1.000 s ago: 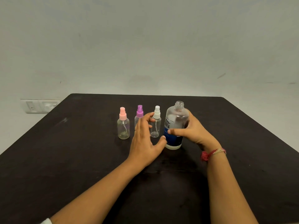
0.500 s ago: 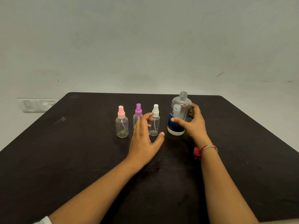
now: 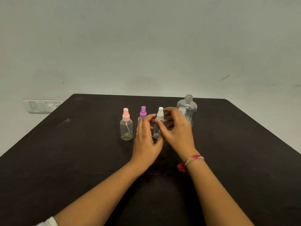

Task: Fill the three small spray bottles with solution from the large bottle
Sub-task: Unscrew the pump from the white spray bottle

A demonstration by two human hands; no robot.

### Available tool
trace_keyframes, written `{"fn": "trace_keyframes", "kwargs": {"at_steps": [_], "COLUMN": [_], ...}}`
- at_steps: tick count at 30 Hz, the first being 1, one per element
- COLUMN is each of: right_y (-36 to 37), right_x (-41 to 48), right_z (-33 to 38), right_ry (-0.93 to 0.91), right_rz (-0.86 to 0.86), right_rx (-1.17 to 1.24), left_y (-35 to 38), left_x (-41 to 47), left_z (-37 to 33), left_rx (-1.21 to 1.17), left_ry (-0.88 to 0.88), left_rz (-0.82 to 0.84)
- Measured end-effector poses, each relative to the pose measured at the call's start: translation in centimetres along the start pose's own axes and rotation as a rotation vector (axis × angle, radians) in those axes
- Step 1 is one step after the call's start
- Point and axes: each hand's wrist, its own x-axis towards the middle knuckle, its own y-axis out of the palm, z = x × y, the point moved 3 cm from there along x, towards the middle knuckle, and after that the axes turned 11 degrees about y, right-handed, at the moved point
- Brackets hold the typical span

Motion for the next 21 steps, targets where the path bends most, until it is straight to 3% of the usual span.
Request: {"fn": "trace_keyframes", "kwargs": {"at_steps": [7,17,21], "right_y": [1.0,2.8,3.3], "right_x": [-0.5,-0.3,-0.3], "right_z": [-0.4,-1.9,-2.3], "right_ry": [0.135,0.29,0.28], "right_rz": [-0.079,0.192,0.188], "right_rx": [0.061,0.168,0.214], "left_y": [0.0,0.2,0.3], "left_x": [0.1,0.0,0.0], "left_z": [0.4,0.8,1.1], "left_rx": [0.001,-0.044,-0.042], "left_ry": [-0.051,-0.097,-0.11], "left_rz": [-0.036,-0.025,-0.005]}}
